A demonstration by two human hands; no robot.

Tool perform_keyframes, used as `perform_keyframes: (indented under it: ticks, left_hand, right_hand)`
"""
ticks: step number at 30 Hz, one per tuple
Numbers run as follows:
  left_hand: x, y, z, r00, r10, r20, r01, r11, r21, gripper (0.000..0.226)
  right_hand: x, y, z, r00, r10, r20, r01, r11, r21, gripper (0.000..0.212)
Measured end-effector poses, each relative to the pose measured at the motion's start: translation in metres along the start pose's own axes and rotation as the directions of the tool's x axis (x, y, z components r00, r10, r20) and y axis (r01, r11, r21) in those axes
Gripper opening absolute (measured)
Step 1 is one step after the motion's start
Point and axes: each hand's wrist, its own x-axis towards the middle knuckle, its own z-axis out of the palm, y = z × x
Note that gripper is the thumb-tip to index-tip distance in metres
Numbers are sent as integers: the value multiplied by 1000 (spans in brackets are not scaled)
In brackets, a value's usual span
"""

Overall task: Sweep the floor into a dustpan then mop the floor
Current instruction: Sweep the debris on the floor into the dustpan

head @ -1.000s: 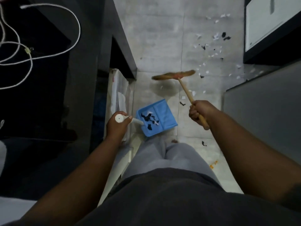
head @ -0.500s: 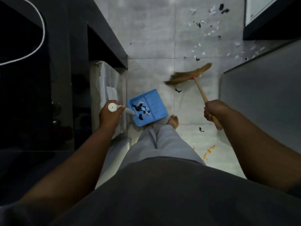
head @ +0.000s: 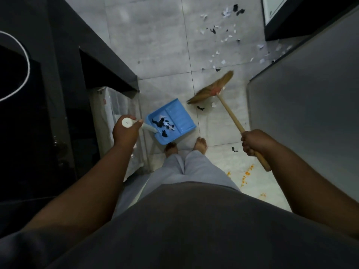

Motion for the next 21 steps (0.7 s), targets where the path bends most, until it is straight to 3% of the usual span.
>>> perform_keyframes:
  ticks: [5, 10, 13, 16, 21]
  left_hand:
    - [-4, -2, -5, 1000, -3, -5, 3, 1000, -28, 17]
    - [-7, 5, 2, 1000, -15, -21, 15, 1000, -21, 15]
    - [-8, 20, 12, 1000, -1, -14, 0, 1000, -12, 16]
    - [-7, 42, 25, 999, 25, 36, -24, 999, -24, 19]
    - [-4, 88, 51, 992, 89, 85, -90, 996, 7, 23]
  right_hand:
    - [17, 7, -2, 996, -41, -78, 19, 964, -264, 23]
    - [18, 7, -27, 981, -86, -175, 40, 968, -247, 28]
    - [13, 2, -45, 990, -78, -122, 67, 994, -90, 25]
    - [3, -6, -57, 999, -31, -38, 38, 983, 180, 26]
    - [-15, -8, -66, 989, -20, 143, -68, 811, 581, 28]
